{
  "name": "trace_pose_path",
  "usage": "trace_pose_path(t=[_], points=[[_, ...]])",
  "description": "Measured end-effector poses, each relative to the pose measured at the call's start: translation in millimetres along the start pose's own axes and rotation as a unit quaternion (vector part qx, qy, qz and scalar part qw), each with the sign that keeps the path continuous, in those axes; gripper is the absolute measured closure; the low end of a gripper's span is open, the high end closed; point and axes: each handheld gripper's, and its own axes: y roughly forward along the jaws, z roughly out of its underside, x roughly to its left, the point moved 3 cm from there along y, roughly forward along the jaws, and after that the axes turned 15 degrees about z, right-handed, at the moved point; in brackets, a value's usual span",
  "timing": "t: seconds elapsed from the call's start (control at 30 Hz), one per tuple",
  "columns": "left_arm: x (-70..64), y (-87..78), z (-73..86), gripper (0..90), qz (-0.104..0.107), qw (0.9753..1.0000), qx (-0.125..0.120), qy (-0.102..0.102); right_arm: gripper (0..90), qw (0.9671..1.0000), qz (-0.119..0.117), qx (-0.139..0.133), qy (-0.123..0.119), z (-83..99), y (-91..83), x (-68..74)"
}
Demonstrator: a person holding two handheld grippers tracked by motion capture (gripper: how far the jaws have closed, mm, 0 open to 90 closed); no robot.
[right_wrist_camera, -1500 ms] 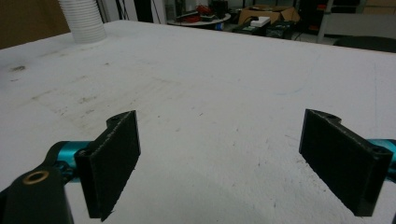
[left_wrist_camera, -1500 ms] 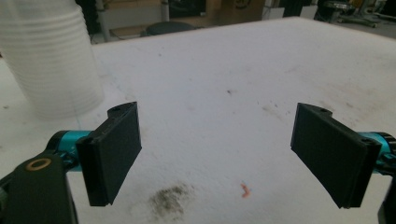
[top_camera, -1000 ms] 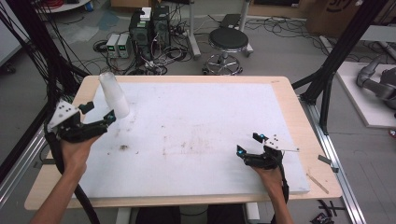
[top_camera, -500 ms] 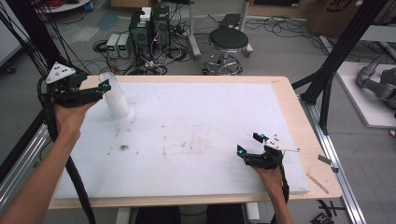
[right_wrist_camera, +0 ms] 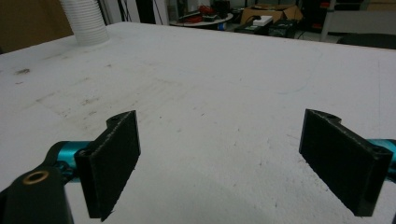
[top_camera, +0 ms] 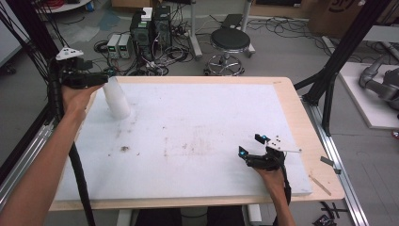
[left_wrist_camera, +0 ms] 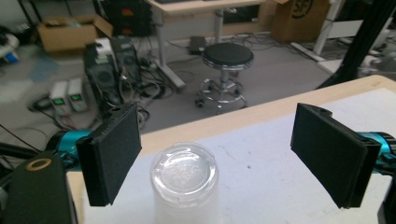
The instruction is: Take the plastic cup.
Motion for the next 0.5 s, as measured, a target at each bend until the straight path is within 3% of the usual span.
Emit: trace_pose_path(t=[0.1, 0.23, 0.27, 0.43, 0.5], points=[[8.4, 7.6, 0.2, 16.0, 0.001, 0.9998, 0.014, -0.016, 12.4, 1.0, -0.001, -0.002, 0.0, 0.0, -0.3, -0.3], [15.6, 13.7, 0.5, 16.0, -0.001, 0.9994, 0.025, -0.022, 12.5, 1.0, -0.001, 0.0, -0.001, -0.1, 0.5, -0.6], [20.5, 17.6, 1.9, 16.0, -0.003, 0.9988, 0.038, -0.03, 12.5, 1.0, -0.002, 0.001, 0.0, 0.0, 0.4, -0.4], [25.5, 25.3, 5.8, 16.0, -0.006, 0.998, 0.052, -0.034, 12.4, 1.0, -0.003, 0.001, 0.001, -0.1, 0.2, -0.7], [27.6, 31.3, 10.6, 16.0, -0.012, 0.9963, 0.078, -0.034, 12.5, 1.0, -0.002, 0.002, 0.003, -0.1, 0.4, -0.5]])
